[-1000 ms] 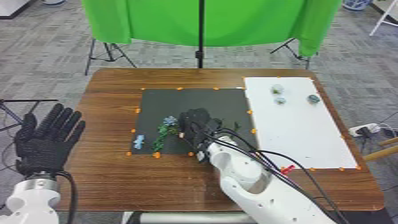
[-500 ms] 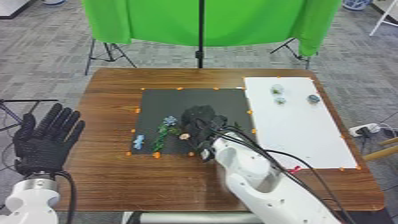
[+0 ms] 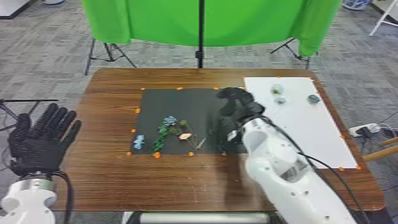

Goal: Arrange flowers

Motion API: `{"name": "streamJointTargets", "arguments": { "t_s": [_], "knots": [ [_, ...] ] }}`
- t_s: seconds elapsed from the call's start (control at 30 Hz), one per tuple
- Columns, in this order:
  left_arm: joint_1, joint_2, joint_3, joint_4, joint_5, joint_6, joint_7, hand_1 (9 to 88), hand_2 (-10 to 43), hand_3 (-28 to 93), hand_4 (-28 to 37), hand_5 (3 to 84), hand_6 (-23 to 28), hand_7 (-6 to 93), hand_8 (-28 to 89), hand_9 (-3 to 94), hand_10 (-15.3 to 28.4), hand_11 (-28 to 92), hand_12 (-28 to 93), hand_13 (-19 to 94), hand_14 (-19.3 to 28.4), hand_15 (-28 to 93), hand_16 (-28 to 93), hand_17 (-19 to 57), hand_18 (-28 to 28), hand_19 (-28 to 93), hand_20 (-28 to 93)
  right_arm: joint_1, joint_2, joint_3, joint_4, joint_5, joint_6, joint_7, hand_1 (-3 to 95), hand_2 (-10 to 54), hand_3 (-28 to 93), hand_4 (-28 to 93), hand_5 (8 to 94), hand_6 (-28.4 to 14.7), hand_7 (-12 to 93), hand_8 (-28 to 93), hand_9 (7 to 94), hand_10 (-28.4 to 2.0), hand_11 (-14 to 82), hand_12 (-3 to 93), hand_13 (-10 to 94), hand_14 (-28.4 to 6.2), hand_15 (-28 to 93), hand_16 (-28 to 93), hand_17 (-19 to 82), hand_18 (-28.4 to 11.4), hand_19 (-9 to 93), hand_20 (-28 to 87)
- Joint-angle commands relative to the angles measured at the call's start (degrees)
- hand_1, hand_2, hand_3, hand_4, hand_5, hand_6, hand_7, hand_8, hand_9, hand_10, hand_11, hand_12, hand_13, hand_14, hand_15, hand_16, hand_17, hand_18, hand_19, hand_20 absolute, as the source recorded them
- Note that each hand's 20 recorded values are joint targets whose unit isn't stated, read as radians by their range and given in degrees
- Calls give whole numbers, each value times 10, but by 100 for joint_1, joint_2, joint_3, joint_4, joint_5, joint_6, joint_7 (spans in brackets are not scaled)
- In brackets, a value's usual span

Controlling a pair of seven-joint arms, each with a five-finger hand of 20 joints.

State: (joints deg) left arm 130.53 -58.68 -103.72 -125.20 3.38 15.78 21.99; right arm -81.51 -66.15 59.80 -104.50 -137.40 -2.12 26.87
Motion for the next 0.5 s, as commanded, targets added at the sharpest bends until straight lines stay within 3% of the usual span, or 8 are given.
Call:
{"name": "streamJointTargets", "arguments": {
  "t_s": [0.03, 0.23, 0.3, 0.37, 0.43, 0.5],
  "knots": [
    [119, -18, 2, -42, -88, -23, 151, 278, 129, 680, -283, 504, 96, 97, -86, 450, 145, 183, 113, 386, 139, 298, -42, -39, 141, 353, 144, 201, 439, 729, 177, -303, 397, 228, 493, -95, 801, -283, 508, -32, 146, -124, 460, -162, 133, 157, 443, -140, 576, 181, 256, -205, 795, 397],
    [25, -46, 188, -11, -20, -28, 74, 278, 129, 680, -283, 504, 96, 99, -87, 449, 145, 183, 113, 385, 139, 298, -42, -40, 141, 354, 145, 204, 546, 945, 609, -522, 195, 465, 481, -95, 803, -283, 508, -29, 149, -128, 417, -149, 104, 147, 368, -150, 451, 138, 220, -207, 773, 383],
    [40, -54, 172, -12, -9, -66, 56, 278, 129, 680, -283, 504, 96, 99, -87, 449, 145, 183, 113, 385, 139, 298, -42, -40, 141, 354, 145, 207, 581, 1060, 707, -388, 69, 563, 474, -95, 804, -283, 507, -28, 150, -129, 410, -144, 108, 146, 352, -153, 421, 135, 212, -209, 768, 378],
    [93, -17, 110, -36, 11, 6, 27, 278, 129, 680, -283, 504, 96, 99, -87, 449, 145, 184, 113, 385, 140, 297, -42, -40, 141, 354, 145, 204, 569, 1167, 822, -230, -294, 522, 473, -95, 802, -283, 506, -27, 151, -129, 408, -139, 110, 143, 351, -151, 407, 135, 209, -207, 765, 374],
    [118, -13, 88, -38, -35, 18, 93, 277, 129, 681, -283, 504, 96, 99, -87, 449, 144, 184, 113, 385, 140, 298, -42, -40, 141, 354, 145, 240, 571, 1133, 1007, -274, -321, 489, 475, -95, 792, -283, 505, -23, 152, -129, 417, -135, 113, 139, 358, -147, 390, 135, 208, -206, 763, 371],
    [106, -50, 132, -21, -8, 40, 75, 278, 129, 680, -283, 504, 96, 98, -87, 449, 144, 183, 113, 385, 140, 299, -42, -40, 141, 354, 145, 244, 531, 1142, 1099, -177, -369, 515, 478, -95, 783, -283, 514, -20, 154, -129, 435, -134, 115, 136, 380, -138, 368, 137, 208, -205, 761, 368]
  ]
}}
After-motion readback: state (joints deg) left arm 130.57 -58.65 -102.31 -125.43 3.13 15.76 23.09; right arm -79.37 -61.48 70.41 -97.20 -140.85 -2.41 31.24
